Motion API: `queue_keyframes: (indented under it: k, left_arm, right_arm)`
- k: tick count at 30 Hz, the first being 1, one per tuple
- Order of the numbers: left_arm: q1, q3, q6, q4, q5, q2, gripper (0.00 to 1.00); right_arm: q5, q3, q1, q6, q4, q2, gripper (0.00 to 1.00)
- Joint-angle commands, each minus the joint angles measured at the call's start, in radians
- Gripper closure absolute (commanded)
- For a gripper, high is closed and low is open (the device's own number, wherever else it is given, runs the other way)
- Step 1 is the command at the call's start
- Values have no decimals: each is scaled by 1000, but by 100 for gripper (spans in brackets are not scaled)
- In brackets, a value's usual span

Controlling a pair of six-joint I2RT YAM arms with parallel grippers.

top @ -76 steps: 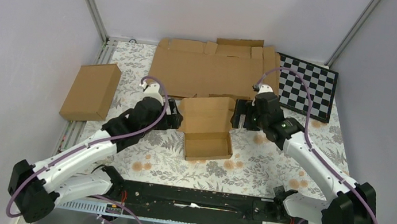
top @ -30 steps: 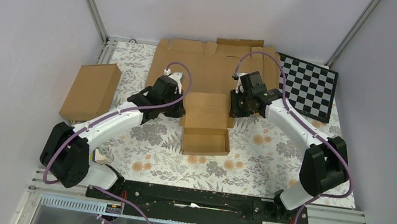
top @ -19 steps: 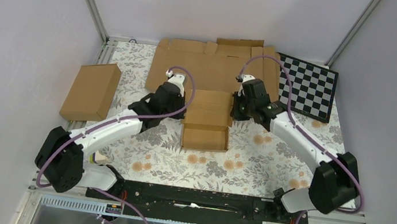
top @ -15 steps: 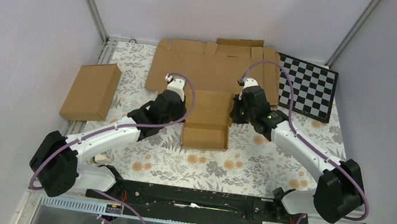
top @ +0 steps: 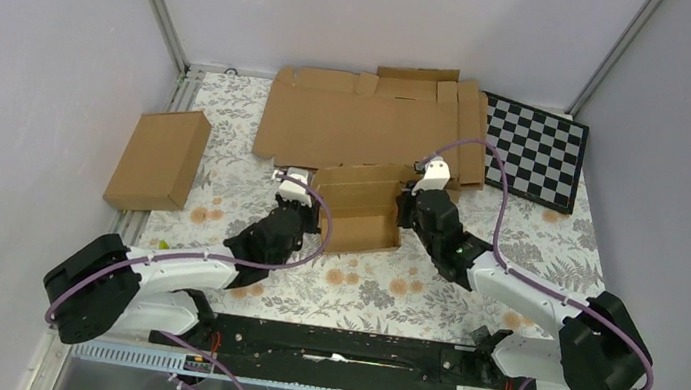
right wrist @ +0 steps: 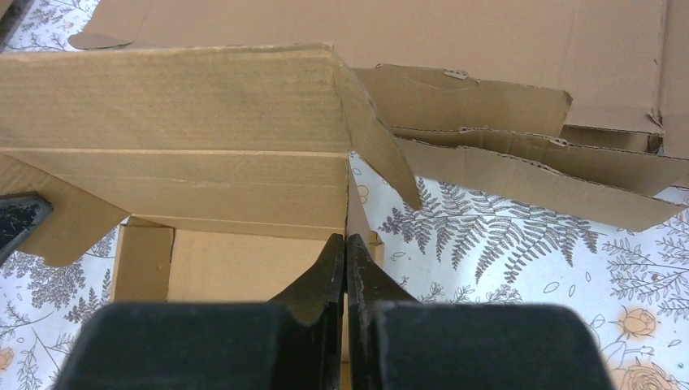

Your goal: Fold the paper box

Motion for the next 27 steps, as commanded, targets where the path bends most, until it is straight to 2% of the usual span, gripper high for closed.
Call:
queue_keyframes:
  k: [1, 5, 11, 20, 27]
  left_arm:
    - [-41, -57, -44, 261, -83, 14, 100]
    - [-58, -111, -87, 319, -106, 18, 100]
    - [-74, -76, -133, 267, -114, 30, 100]
    - [-132, -80, -161, 315, -149, 116, 100]
    - [-159, -116, -189, 315, -148, 125, 100]
  right_arm:
    - [7, -36, 27, 13, 138, -23, 100]
    - [-12, -90, 33, 53, 150, -49, 100]
    - [-55, -126, 41, 67, 90, -89, 100]
    - [-111, -182, 63, 103, 6, -135, 98]
    - [-89, -177, 64, 139, -39, -161, 97]
